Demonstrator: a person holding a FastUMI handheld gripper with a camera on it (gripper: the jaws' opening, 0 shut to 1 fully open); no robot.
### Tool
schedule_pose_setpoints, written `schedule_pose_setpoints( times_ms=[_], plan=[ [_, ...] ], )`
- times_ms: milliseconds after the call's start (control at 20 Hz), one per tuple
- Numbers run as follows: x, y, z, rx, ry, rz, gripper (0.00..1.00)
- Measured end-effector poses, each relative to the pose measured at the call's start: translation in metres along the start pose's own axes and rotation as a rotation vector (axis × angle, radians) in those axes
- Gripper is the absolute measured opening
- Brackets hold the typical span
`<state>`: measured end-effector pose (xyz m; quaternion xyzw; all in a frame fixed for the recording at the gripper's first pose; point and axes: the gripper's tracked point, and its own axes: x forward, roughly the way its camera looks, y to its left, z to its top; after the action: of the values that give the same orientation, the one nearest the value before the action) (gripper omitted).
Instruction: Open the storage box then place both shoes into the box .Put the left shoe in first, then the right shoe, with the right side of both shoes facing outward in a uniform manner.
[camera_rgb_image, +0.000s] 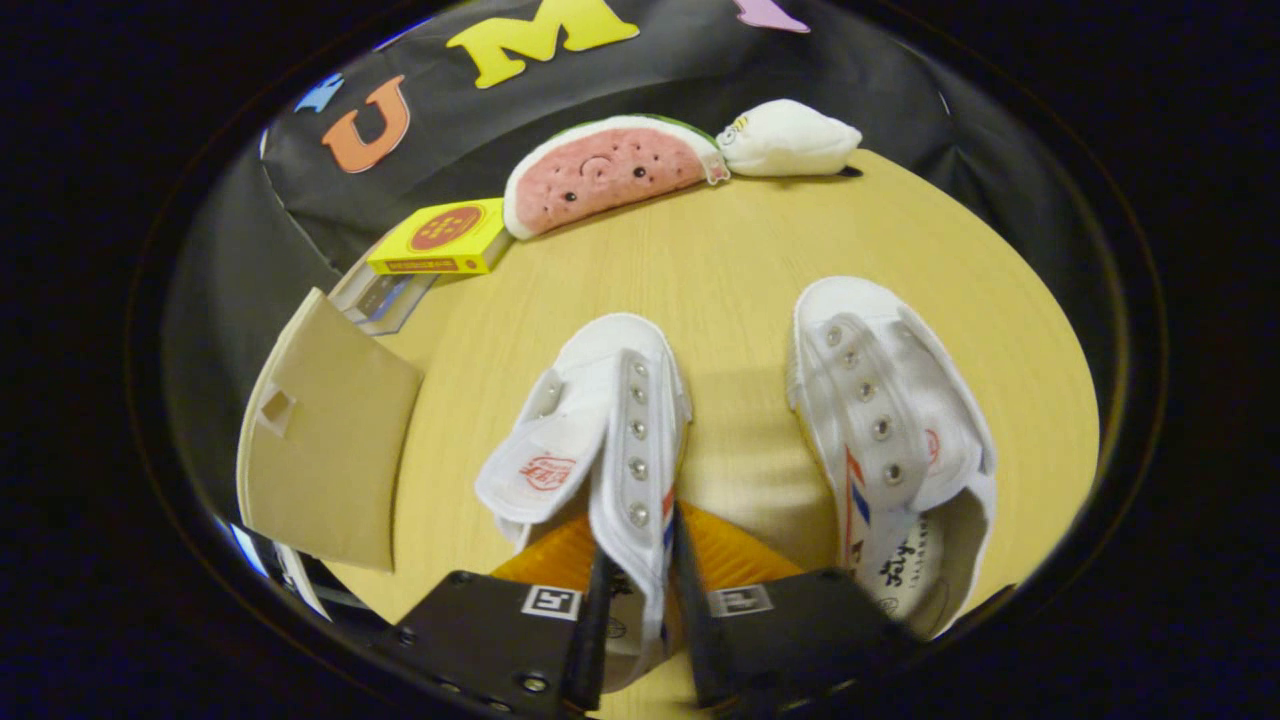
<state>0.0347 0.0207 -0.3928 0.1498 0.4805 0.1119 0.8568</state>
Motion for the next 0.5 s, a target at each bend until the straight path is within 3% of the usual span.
schedule_pose_setpoints(
  times_ms=[150, 500],
  plan=[
    [0.002, -0.001, 0.002, 0.056, 0.002, -0.037, 0.04],
    [-0.032, 0.03, 0.003, 0.223, -0.035, -0.038, 0.0]
  ],
)
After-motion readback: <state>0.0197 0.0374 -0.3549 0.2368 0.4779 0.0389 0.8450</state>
